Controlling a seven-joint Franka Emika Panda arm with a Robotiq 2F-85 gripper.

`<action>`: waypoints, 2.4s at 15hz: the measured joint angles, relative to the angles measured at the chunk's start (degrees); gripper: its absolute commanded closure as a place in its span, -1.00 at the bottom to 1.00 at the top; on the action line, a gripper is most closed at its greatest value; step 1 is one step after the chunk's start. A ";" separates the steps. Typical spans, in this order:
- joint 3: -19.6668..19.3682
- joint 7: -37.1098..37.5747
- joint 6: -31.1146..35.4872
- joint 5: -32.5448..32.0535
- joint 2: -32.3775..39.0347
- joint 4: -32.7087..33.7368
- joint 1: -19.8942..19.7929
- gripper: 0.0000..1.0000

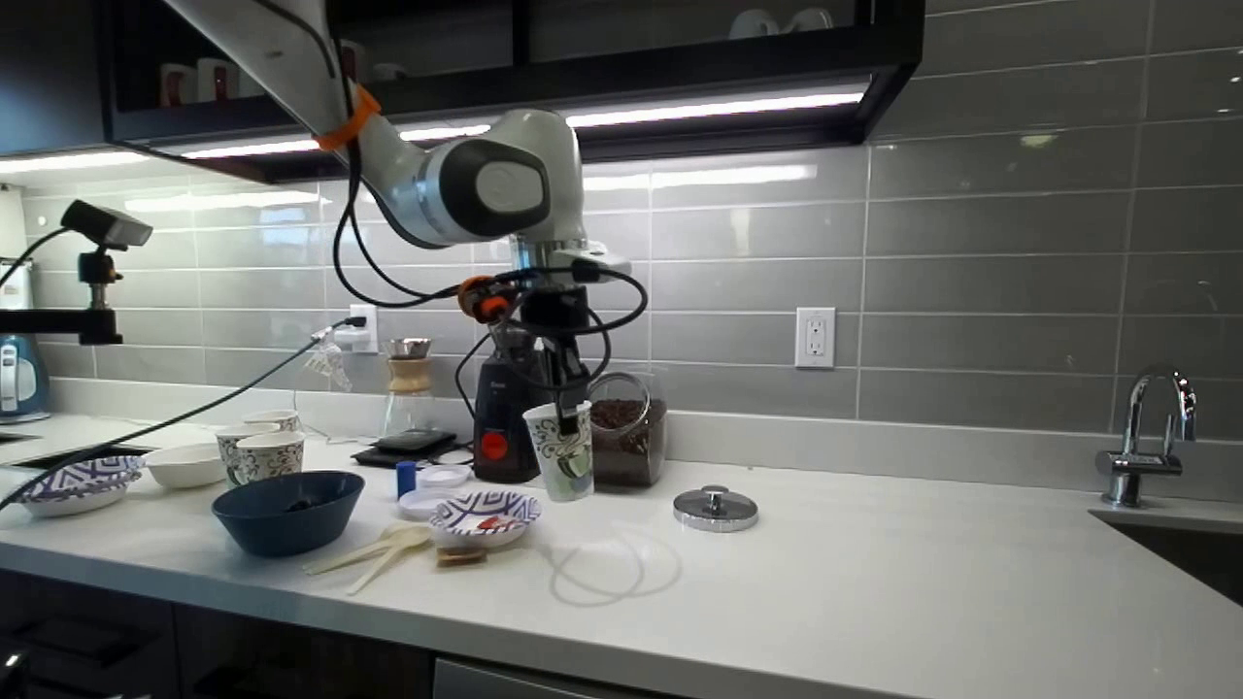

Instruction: Move one paper cup to the right

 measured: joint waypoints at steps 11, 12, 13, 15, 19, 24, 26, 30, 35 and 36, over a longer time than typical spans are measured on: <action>-3.89 -9.77 0.01 -0.48 11.14 6.82 0.17 0.98; -4.00 -10.98 0.01 -0.48 11.77 7.02 0.18 0.43; -4.09 -11.99 0.01 -0.48 12.31 7.24 0.18 0.41; -4.22 -13.43 0.03 -0.47 13.02 7.88 0.18 0.16; -3.98 -17.98 -1.92 1.23 12.04 10.71 0.36 -0.37; -2.21 -30.90 -6.41 8.18 6.59 12.99 2.15 -0.98; -1.89 -33.39 -0.81 8.04 5.89 12.18 3.42 -1.00; -1.11 -38.11 5.25 3.97 5.16 10.14 5.47 -1.00; -0.96 -39.16 5.04 3.21 3.45 9.44 6.25 -1.00; -1.05 -39.16 5.04 3.21 3.80 9.46 6.21 -1.00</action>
